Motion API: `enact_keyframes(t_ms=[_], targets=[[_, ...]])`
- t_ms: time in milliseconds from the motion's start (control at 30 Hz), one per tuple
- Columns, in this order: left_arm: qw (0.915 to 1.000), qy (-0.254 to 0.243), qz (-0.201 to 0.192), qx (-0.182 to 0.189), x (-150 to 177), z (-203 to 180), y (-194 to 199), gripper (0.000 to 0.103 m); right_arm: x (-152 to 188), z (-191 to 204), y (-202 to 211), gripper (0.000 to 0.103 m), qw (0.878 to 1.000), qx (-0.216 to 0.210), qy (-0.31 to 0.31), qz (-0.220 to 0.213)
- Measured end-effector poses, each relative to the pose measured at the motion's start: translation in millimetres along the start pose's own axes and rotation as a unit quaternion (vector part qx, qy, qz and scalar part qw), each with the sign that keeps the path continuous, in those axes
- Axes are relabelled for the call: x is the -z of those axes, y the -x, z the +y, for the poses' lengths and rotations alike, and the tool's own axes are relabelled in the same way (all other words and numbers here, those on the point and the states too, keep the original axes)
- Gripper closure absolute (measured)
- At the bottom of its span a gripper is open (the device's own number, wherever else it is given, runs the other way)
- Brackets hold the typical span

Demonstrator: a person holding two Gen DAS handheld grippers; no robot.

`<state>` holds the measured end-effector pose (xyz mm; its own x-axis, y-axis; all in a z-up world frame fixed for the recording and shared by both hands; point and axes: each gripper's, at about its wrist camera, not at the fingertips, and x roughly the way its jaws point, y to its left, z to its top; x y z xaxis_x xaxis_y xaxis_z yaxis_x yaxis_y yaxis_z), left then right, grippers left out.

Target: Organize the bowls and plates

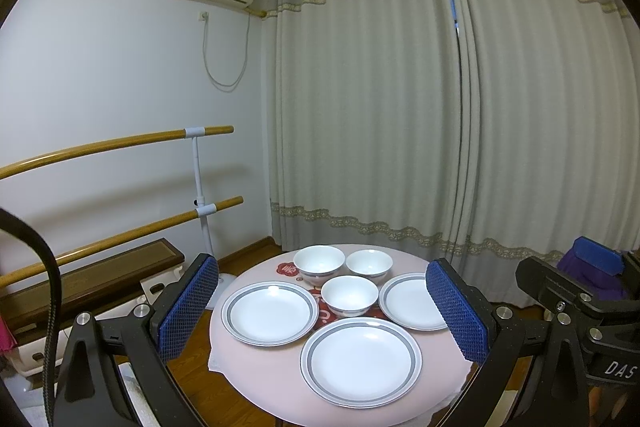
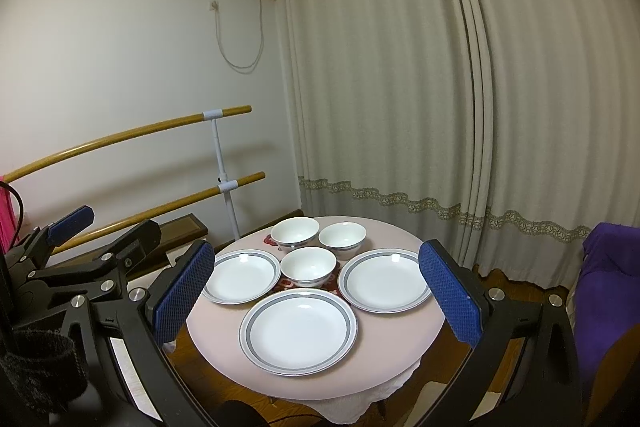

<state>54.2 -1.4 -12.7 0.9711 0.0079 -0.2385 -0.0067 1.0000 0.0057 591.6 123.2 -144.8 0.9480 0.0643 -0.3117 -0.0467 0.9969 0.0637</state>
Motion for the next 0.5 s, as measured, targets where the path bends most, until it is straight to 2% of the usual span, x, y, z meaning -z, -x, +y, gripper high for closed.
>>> enact_keyframes(t_ms=[500], targets=[[1.0, 0.001, 0.0, -0.001, -1.5, -1.4, 1.2, 0.001, 2.0, 2.0, -0.8, 0.0, 1.0, 0.0, -0.002, 0.003]])
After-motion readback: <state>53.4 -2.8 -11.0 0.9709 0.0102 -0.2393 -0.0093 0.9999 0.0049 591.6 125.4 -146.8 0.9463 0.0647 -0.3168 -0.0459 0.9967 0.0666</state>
